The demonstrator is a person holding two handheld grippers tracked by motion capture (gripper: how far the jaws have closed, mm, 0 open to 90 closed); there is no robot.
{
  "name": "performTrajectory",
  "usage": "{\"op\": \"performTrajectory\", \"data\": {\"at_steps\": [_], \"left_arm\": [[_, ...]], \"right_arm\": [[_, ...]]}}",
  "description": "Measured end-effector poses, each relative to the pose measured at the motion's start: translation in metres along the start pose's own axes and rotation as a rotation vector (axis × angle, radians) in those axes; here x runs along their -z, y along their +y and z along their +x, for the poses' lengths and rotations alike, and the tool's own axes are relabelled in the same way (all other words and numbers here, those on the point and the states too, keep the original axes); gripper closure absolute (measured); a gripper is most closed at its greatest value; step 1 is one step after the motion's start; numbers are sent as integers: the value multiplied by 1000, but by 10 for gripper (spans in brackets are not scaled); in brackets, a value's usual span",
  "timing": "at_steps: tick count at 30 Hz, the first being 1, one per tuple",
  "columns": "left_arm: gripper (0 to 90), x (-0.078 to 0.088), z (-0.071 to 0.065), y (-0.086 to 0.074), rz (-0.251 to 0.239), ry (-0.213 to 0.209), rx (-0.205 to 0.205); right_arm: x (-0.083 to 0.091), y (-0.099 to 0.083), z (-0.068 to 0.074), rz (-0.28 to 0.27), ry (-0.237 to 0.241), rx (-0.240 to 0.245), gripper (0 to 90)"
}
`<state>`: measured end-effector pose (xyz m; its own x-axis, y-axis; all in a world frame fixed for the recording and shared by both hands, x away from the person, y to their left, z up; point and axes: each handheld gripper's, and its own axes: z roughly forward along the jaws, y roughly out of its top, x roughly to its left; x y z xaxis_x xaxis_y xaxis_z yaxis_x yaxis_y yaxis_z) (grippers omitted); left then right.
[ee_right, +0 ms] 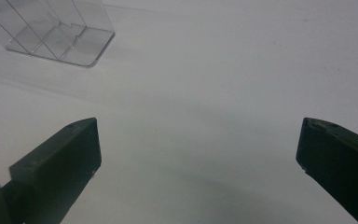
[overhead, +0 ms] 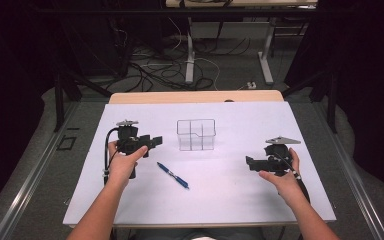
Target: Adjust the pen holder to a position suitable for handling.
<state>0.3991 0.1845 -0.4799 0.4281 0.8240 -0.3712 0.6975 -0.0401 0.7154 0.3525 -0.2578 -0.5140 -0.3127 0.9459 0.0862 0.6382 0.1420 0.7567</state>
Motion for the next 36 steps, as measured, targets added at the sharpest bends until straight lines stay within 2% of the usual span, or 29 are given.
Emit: {"op": "performTrajectory", "data": {"at_steps": [3, 4, 8, 10, 13, 14, 16, 18, 20, 23, 26, 29, 31, 32, 33, 36], "left_arm": [[373, 7, -1, -1, -41, 25, 19], [373, 9, -1, -2, -48, 28, 14], [368, 16, -3, -4, -24, 23, 31], [355, 18, -5, -6, -27, 30, 7], [274, 21, -8, -8, -17, 22, -17], [222, 22, -9, -8, -15, 25, -25], [192, 24, -12, -8, 5, 28, -40], [147, 26, -13, -9, 14, 30, -57], [115, 26, -15, -10, 8, 31, -52], [77, 28, -15, -10, 25, 43, -67], [47, 29, -12, -11, 34, 37, -46], [46, 29, -10, -11, 42, 47, -48], [46, 29, -8, -11, 50, 44, -35], [46, 29, -8, -11, 35, 50, -23], [46, 30, -7, -11, 40, 56, -29], [46, 32, -8, -11, 29, 46, -26]], "right_arm": [[2, 2, 2, 2, 5, 11, 0], [3, 3, 3, 1, 6, 21, 0], [4, 7, 8, 10, 23, 37, 0], [4, 9, 12, 21, 40, 33, 0], [4, 13, 18, 35, 58, 44, 0], [3, 16, 22, 46, 80, 58, 0], [3, 17, 25, 50, 91, 56, 0], [2, 19, 29, 42, 93, 77, 0], [1, 21, 34, 45, 97, 81, 0], [-1, 25, 43, 47, 105, 111, 0], [-3, 29, 51, 53, 105, 129, 0], [-4, 33, 59, 53, 107, 162, 14], [-6, 36, 65, 60, 105, 186, 15], [-7, 37, 68, 66, 108, 192, 16], [-8, 38, 70, 68, 109, 205, 25], [-9, 44, 76, 80, 109, 220, 51]]}}
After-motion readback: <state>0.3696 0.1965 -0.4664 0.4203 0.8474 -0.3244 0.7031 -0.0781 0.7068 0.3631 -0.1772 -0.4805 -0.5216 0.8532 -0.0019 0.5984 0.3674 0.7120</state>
